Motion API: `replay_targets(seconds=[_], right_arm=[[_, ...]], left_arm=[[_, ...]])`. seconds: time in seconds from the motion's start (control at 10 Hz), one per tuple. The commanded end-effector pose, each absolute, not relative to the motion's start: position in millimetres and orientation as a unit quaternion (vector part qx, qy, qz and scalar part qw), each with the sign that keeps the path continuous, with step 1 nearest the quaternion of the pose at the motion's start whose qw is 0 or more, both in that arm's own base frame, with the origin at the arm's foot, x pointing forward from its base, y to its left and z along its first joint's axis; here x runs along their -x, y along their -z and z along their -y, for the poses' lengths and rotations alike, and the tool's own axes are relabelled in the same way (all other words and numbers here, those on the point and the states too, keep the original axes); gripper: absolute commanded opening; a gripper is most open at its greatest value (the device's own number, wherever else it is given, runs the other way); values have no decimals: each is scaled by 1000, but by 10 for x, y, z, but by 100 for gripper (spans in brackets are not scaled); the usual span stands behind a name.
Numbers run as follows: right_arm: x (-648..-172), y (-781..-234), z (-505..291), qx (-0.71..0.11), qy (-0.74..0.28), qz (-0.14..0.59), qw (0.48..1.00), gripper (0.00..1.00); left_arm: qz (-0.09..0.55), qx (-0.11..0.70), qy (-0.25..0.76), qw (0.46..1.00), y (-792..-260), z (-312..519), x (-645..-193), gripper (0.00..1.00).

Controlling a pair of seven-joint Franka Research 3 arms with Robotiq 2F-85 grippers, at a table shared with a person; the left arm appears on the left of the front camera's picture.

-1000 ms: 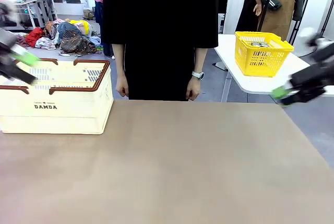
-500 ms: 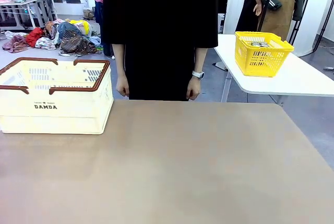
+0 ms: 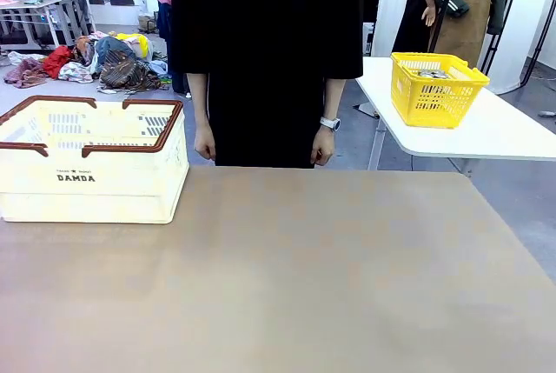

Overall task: Place the drinks into the Shopping basket.
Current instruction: Pick up one drink and place it into the Shopping basket.

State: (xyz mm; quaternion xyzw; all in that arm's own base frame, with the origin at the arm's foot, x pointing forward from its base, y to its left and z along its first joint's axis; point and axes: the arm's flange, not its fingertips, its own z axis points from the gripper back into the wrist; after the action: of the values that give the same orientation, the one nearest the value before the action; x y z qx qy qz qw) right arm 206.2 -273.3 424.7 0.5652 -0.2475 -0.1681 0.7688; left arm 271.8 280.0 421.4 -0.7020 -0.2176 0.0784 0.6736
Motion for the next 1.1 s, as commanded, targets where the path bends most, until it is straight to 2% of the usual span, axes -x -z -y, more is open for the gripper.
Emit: replay_targets(seconds=[0.0, 0.1, 1.0], right_arm=[[-2128, -4298, 2764, -564, 156, 257, 769, 100], [-2062, -4247, 2733, -565, 168, 247, 769, 100], [-2062, -4247, 2733, -565, 168, 247, 769, 100]], left_arm=[[218, 689, -77, 687, -4295, -2880, -2851, 100], [218, 702, -78, 674, -4214, -2800, -2718, 100], [218, 702, -78, 674, -4214, -2800, -2718, 100]])
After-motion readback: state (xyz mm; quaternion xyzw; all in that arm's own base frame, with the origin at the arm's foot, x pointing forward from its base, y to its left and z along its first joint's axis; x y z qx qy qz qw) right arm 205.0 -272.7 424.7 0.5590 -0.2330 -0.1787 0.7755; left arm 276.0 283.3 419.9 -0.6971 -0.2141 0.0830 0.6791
